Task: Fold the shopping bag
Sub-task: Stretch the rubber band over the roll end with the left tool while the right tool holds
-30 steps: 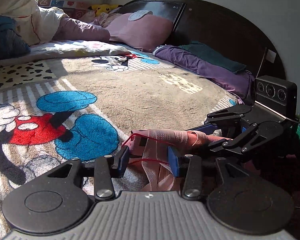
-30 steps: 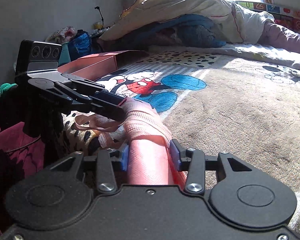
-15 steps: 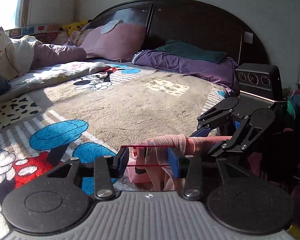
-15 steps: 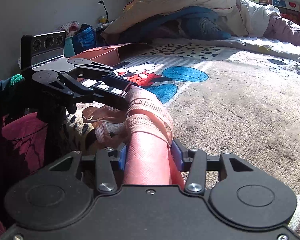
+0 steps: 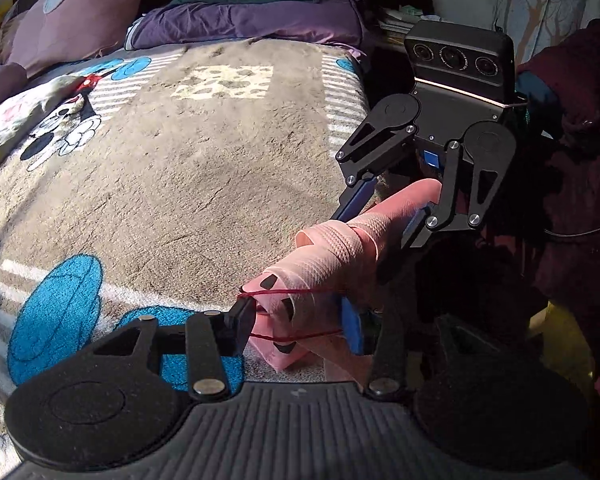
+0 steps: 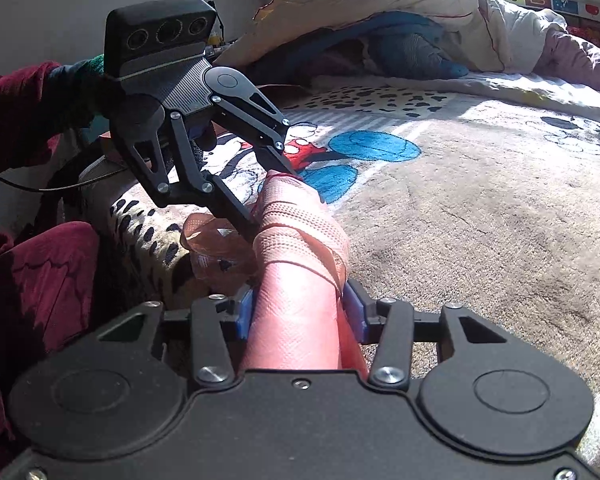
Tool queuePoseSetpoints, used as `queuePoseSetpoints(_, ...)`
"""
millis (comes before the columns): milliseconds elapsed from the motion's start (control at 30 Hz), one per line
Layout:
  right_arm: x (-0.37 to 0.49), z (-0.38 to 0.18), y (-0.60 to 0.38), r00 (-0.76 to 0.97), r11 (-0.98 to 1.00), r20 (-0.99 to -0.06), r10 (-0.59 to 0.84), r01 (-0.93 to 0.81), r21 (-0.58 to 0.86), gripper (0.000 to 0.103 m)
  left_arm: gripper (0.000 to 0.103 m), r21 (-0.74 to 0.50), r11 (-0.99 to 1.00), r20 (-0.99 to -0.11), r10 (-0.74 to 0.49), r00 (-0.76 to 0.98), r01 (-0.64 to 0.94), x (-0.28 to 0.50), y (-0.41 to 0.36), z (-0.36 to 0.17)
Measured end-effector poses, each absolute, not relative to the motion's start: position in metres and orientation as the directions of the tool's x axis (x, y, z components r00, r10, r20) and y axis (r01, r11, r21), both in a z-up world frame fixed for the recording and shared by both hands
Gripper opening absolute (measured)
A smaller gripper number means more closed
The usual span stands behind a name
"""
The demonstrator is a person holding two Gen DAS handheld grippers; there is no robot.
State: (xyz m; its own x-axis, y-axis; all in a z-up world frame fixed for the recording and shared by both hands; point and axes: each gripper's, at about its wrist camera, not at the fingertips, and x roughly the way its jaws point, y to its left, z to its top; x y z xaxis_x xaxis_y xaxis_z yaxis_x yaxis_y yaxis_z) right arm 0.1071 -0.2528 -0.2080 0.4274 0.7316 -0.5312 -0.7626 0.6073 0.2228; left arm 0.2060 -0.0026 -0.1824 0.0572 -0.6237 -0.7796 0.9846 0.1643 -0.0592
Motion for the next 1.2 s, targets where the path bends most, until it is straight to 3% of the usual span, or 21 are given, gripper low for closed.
queuePoseSetpoints(533, 0.118, -0.215, -0.259, 0.361, 0.572, -0.541, 0.76, -0.767, 0.292, 0.051, 0.047, 0.179, -0.082, -0.834, -0.541, 0.107, 0.98, 0.191, -0.024, -0.17)
queuePoseSetpoints(700, 0.117, -0.212, -0.255, 0.346, 0.548, -0.559, 0.754, -0.8, 0.244, 0.051, 0.047, 0.248, -0.158, -0.846, -0.517, 0.134, 0.956, 0.186, -0.031, -0.166)
queuePoseSetpoints(867, 0.114, -0.212, -0.253, 0.346, 0.535, -0.568, 0.747, -0.819, 0.205, 0.051, 0.048, 0.153, -0.267, -0.889, -0.458, 0.014, 0.951, 0.204, -0.045, -0.165)
queuePoseSetpoints(1033, 0.113, -0.214, -0.254, 0.351, 0.53, -0.562, 0.749, -0.826, 0.19, 0.051, 0.049, -0.016, -0.347, -0.913, -0.376, -0.155, 0.938, 0.235, -0.06, -0.166)
queuePoseSetpoints(1200, 0.111, -0.215, -0.254, 0.352, 0.517, -0.561, 0.749, -0.841, 0.163, 0.051, 0.056, -0.167, -0.375, -0.905, -0.309, -0.293, 0.912, 0.256, -0.075, -0.18)
